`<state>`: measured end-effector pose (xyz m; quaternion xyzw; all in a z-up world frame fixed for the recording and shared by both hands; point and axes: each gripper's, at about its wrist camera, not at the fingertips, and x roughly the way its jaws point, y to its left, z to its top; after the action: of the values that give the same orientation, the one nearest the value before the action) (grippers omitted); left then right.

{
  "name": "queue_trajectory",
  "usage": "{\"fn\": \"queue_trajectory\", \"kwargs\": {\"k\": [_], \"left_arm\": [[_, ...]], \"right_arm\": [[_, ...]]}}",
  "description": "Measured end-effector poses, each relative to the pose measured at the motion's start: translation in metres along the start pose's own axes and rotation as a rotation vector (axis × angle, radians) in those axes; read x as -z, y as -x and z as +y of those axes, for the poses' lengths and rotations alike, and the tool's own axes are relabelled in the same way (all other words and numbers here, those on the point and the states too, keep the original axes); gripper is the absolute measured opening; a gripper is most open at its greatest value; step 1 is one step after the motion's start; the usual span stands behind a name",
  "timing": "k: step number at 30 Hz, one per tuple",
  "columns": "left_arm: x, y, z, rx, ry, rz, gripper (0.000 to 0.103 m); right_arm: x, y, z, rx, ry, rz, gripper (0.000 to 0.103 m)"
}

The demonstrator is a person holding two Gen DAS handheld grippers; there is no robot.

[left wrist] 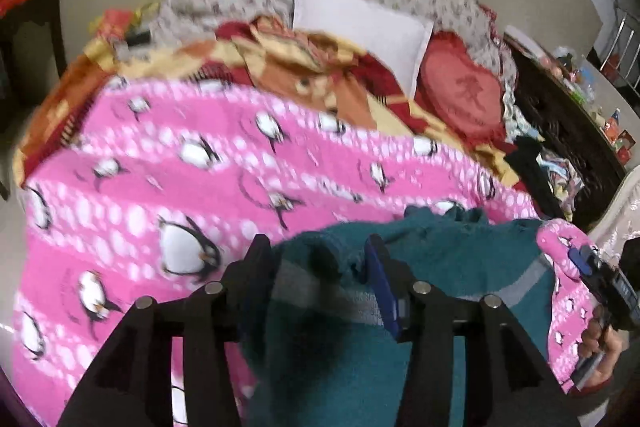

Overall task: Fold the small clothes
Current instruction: 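Open both tools and release the folded hem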

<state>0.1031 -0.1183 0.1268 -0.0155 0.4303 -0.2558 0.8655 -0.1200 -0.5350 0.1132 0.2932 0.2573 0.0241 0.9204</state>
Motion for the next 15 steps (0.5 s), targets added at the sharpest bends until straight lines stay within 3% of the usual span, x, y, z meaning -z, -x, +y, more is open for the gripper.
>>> {"fn": "queue_trajectory", "kwargs": {"k": [3,5,6,9,12,15], "left_arm": [[0.006,0.008,-0.004,-0.006,-0.028,-0.001,0.050],[0.014,0.008,-0.006,-0.030,-0.037,0.016,0.050],[0.019,0.008,-0.005,-0.030,-0.035,0.030,0.050],[0.039,0.013,0.000,-0.016,-0.044,0.065,0.051],[0.057,0.025,0.005,-0.004,-0.062,0.078,0.064],[0.077,0.039,0.010,0.012,-0.075,0.090,0.073]], "right_arm": [[0.006,-0.010,0.022,0.055,0.096,0.050,0.047],[0.009,-0.018,0.032,0.201,0.152,0.067,0.047],[0.012,-0.019,0.034,0.231,0.167,0.067,0.047],[0.028,-0.009,0.027,0.220,0.162,0.081,0.052],[0.050,0.000,0.018,0.265,0.169,0.117,0.054],[0.074,0.008,0.007,0.240,0.136,0.169,0.054]]}}
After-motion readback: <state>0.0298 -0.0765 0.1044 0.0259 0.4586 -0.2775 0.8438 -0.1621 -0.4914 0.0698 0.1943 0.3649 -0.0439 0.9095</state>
